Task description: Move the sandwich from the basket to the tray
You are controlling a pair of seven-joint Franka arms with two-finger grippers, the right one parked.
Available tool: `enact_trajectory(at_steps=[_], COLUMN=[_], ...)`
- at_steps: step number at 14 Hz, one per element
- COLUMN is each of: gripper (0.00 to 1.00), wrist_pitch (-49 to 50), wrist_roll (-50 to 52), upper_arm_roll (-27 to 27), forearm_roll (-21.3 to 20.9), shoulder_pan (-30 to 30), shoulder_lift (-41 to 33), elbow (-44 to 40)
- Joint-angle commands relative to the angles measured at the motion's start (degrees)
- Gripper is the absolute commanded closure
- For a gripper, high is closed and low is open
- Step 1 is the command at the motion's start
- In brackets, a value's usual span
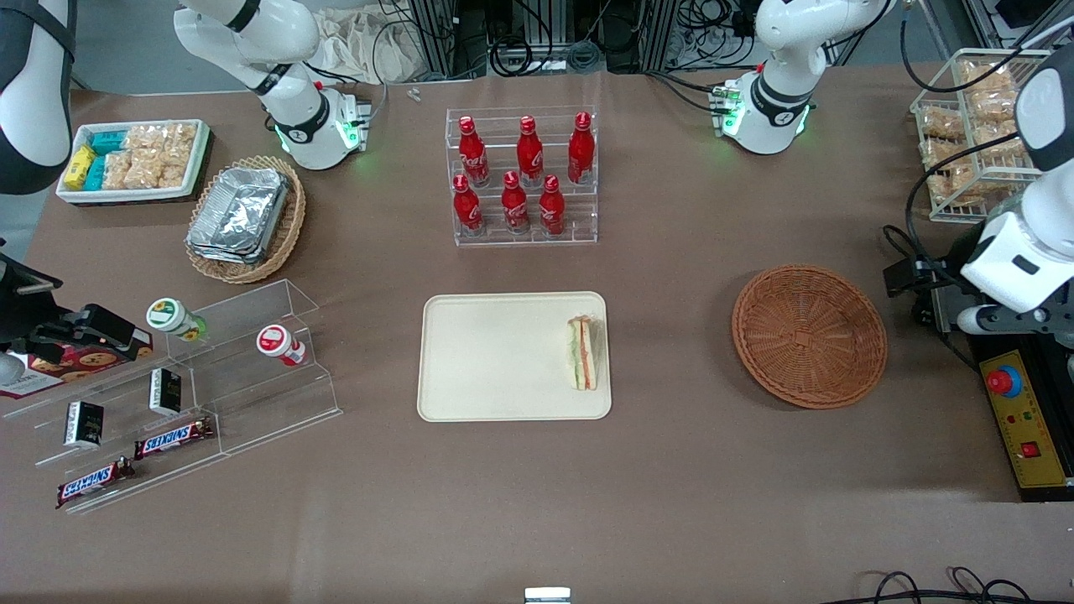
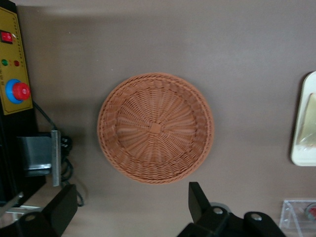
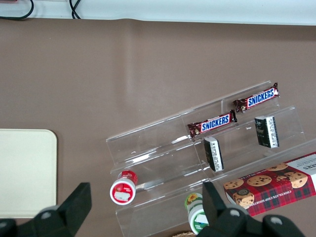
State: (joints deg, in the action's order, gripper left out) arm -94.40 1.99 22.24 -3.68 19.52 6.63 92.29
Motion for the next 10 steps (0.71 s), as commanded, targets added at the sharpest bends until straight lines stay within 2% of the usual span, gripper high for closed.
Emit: enact_trajectory(at_steps=[1, 4, 10], gripper=[0.00, 0.00, 0.00], wrist_pitch=[0.62, 0.88, 0.97], wrist_roll=[-1.73, -1.47, -2.26], upper_arm_roll=[-7.00, -10.46, -10.20], forearm_roll=[0.96, 0.96, 1.04], shoulder_pan=[-6.84, -11.51, -11.43], shoulder_lift=[-1.88, -1.45, 1.63], elbow=[1.66, 1.57, -2.98])
